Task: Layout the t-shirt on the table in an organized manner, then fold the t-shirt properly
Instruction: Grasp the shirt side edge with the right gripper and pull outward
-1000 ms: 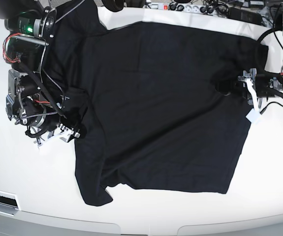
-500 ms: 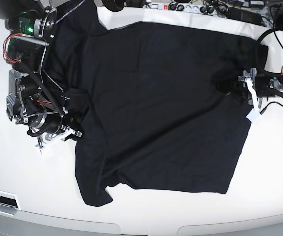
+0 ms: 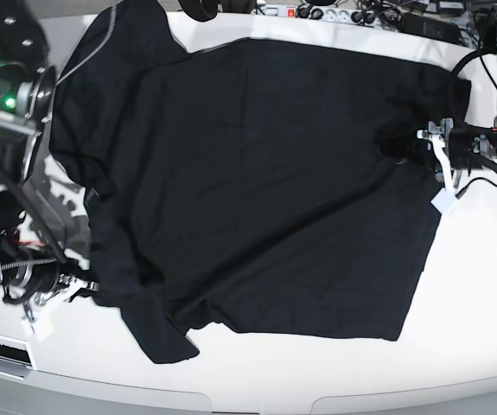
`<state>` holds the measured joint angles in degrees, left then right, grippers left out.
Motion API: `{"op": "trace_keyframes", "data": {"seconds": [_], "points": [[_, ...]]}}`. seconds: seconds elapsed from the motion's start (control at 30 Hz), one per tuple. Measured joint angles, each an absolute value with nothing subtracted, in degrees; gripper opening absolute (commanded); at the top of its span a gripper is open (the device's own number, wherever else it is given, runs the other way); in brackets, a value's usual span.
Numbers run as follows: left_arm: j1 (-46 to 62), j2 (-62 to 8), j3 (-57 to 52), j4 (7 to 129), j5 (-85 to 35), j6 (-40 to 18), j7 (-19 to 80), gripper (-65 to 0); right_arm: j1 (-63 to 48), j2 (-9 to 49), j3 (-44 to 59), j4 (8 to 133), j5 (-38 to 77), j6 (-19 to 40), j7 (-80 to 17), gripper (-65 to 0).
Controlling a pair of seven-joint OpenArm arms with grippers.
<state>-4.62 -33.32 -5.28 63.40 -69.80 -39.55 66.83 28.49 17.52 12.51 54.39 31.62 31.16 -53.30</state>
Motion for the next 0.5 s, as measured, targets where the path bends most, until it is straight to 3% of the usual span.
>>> {"op": "trace_keyframes", "data": {"seconds": [0.33,0.5], "points": [[-4.64,-33.3,-5.28,63.4,-69.8,-39.55,66.83,-65.0,30.3,20.78,-7.51,54.39,13.8,22.87,-41.89,-65.0],[-4.62,-33.32,-5.28,63.4,-69.8,-39.55,66.87,-65.0,30.2,20.75,-11.22,54.39,4.25,13.13,-38.65,-65.0]]}}
